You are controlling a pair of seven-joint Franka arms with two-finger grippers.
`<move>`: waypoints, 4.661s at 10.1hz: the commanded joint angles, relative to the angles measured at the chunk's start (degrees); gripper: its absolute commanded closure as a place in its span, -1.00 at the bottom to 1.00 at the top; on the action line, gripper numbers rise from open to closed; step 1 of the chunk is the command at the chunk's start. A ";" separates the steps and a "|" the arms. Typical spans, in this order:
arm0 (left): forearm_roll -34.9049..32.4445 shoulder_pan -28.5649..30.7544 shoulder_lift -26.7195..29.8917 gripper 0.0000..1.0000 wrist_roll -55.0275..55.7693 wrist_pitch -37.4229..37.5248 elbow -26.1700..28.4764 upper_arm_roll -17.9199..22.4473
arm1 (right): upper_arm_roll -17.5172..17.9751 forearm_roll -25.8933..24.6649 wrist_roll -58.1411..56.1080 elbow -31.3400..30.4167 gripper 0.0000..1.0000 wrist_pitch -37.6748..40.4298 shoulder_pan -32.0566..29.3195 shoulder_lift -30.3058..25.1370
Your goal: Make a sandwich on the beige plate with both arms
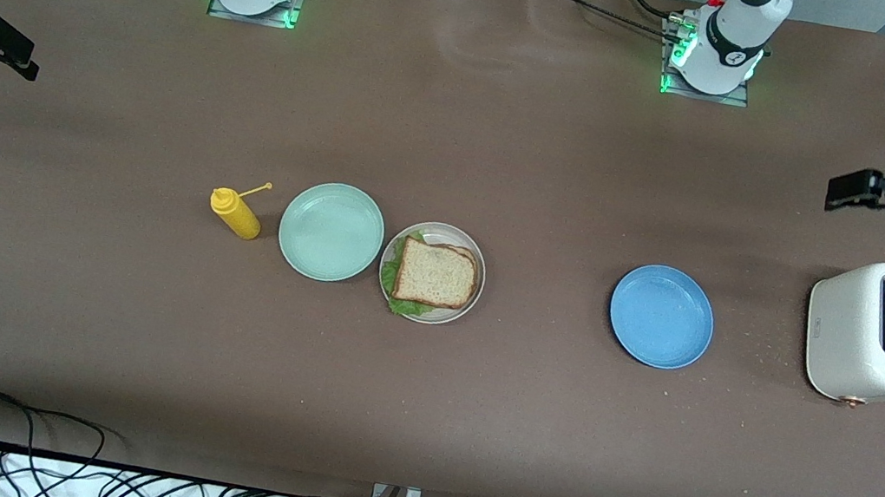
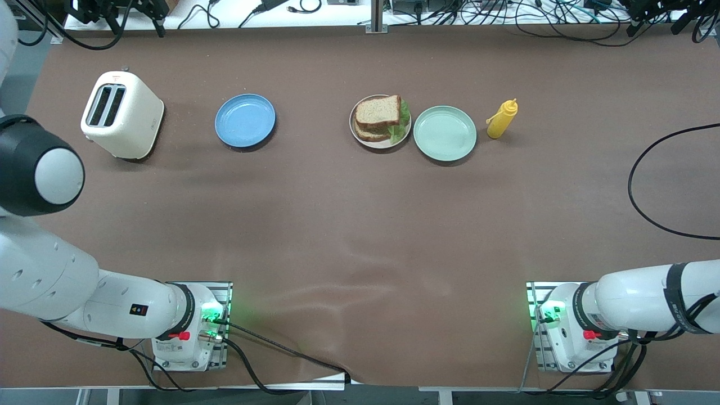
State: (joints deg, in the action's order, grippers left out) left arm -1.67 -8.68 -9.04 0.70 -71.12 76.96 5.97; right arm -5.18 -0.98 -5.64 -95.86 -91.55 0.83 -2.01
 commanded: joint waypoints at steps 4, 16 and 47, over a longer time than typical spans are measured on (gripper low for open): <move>-1.68 2.79 5.87 -1.00 -3.69 -0.68 8.46 -2.36 | -0.18 -0.16 0.54 1.20 -1.00 0.67 0.14 0.25; 0.70 2.70 5.26 -1.00 -0.35 -5.52 10.32 -2.10 | -1.32 -0.69 0.11 1.29 -1.00 0.32 -0.22 0.34; -0.09 4.73 3.85 -1.00 -1.05 -5.79 6.27 -2.19 | -1.15 -0.25 -0.60 3.40 -1.00 0.76 -0.04 0.52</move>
State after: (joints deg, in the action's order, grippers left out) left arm -1.53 -4.29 -4.46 -0.34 -77.32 84.82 4.12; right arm -6.33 -1.04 -5.69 -93.73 -91.74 0.85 -1.94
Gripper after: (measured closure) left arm 0.000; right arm 0.000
